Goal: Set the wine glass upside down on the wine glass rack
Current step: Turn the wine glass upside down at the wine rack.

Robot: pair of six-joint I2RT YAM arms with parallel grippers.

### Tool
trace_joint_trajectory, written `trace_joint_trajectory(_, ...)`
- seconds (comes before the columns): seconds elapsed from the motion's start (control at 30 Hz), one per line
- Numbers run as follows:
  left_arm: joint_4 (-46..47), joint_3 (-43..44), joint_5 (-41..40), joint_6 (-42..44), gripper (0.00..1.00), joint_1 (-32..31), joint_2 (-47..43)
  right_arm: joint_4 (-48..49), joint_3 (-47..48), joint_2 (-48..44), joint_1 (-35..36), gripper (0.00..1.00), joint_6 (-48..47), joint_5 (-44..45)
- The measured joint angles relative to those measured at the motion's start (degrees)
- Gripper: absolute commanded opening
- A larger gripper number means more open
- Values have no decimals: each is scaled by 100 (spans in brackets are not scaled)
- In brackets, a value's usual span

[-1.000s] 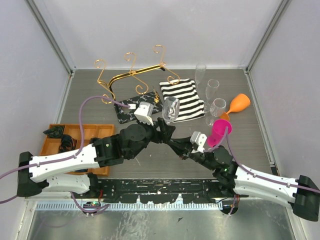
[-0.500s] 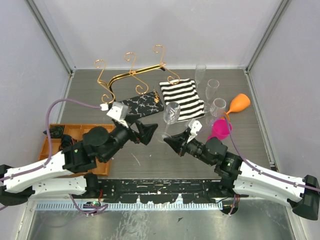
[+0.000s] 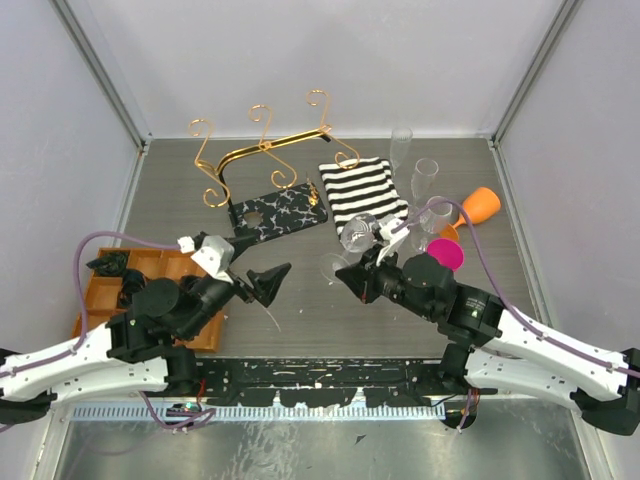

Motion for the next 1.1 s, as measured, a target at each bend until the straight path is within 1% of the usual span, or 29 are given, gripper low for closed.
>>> trace_joint_trajectory(0.2, 614, -592, 365, 719, 91, 0, -37, -474, 564, 415, 0, 1, 739, 295)
trace_joint_trajectory(0.43, 1777, -1180, 881, 1521, 90, 0, 107, 26, 697, 457, 0, 1, 1768, 608)
trace_joint_trajectory(0.57, 2581, -1193, 949, 1814, 90, 0, 599, 319, 905, 649, 0, 1, 2446, 879)
trace_joint_trajectory(0.77, 3515, -1043, 1021, 2245, 96, 0, 1631, 846, 981, 894, 0, 1, 3646, 1244)
trace_joint_trajectory(1.0, 4544, -966, 938, 2621, 98, 0, 2096, 1119, 992, 890, 0, 0, 4594, 1582)
trace_joint_trajectory(1.1, 4859, -938, 916, 2695, 96, 0, 2199, 1189, 992, 835, 0, 1, 4933, 1644)
